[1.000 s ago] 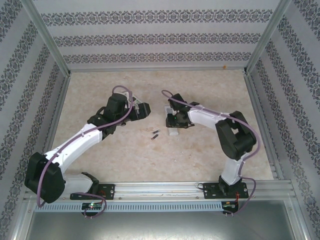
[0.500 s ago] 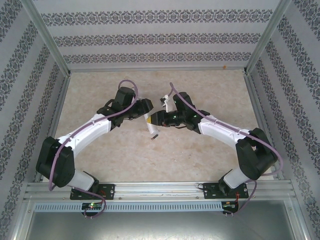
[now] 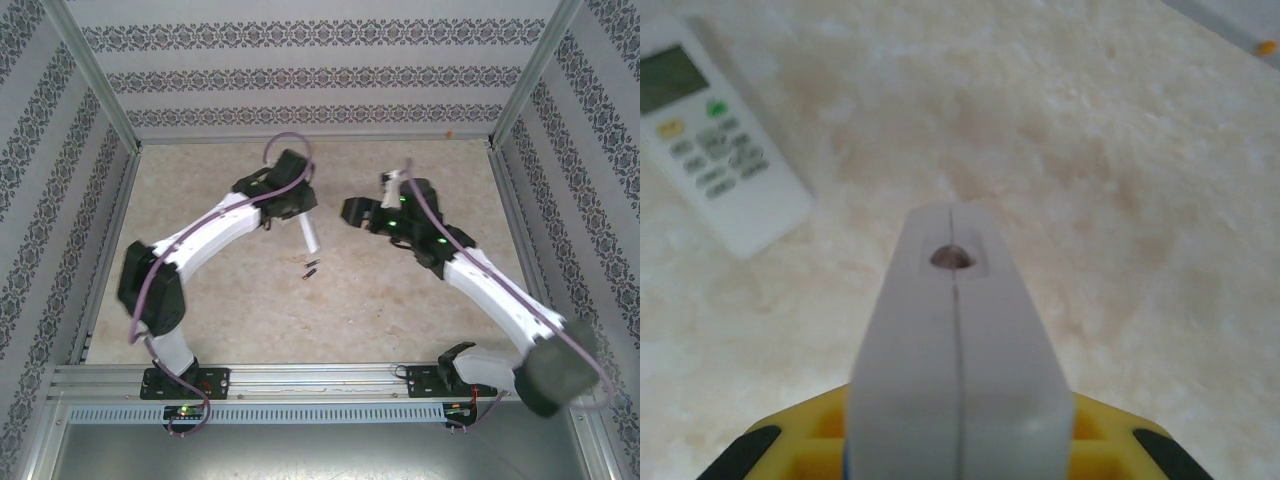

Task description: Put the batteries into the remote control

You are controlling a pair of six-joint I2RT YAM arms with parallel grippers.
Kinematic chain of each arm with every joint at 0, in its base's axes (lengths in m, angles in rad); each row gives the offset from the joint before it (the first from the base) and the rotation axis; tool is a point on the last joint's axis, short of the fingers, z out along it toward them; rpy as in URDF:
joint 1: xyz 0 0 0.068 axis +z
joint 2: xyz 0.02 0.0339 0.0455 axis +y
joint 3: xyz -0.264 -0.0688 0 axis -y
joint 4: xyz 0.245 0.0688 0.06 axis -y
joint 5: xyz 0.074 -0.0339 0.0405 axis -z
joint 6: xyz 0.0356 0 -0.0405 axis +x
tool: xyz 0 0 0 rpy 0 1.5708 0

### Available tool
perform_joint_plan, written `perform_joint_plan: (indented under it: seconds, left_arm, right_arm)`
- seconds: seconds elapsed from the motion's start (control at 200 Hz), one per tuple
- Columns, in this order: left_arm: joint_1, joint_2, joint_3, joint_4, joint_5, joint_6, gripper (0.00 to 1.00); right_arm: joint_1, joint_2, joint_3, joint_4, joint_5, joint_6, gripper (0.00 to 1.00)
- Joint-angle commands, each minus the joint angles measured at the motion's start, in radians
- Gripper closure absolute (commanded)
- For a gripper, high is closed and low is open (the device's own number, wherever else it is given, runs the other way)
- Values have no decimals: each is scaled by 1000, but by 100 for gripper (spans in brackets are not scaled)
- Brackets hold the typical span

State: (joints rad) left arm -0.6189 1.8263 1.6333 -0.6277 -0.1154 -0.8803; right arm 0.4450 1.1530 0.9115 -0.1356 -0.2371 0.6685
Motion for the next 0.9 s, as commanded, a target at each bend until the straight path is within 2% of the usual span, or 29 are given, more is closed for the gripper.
perform_joint_plan:
  seconds: [0.0, 0.1, 0.165, 0.255, 0.34, 0.435, 0.55, 0.669, 0.789, 0.894]
  left_arm:
    - [-86, 263, 296, -361, -387, -70, 100]
    - [-141, 532, 658, -589, -606, -132, 100]
    - [-177, 699, 889, -680, -719, -110, 100]
    - [-212, 865, 1096, -649, -785, 3, 100]
    - [-240, 907, 1066, -448, -793, 195, 99]
    - [-267, 937, 1049, -310, -840, 338, 96]
    - [-281, 977, 1050, -178, -849, 478, 73]
    - [-279, 981, 1052, -145, -834, 485, 52]
    - [-273, 960, 1059, -140, -794, 462, 47]
    - [-258, 902, 1054, -192, -744, 377, 40]
  right_arm:
    - [-48, -63, -38, -256, 386, -17, 23]
    - [-120, -91, -43, -333, 351, -43, 23]
    - [-147, -119, -61, -331, 307, -56, 22]
    - [-162, -148, -78, -331, 277, -73, 22]
    - [-176, -167, -90, -330, 251, -79, 22]
    - [-186, -183, -98, -331, 229, -85, 21]
    - [-199, -195, -116, -322, 204, -84, 21]
    - [-210, -193, -124, -321, 180, -78, 21]
    - [-212, -189, -134, -318, 167, -65, 21]
    - [-213, -185, -127, -323, 165, -59, 21]
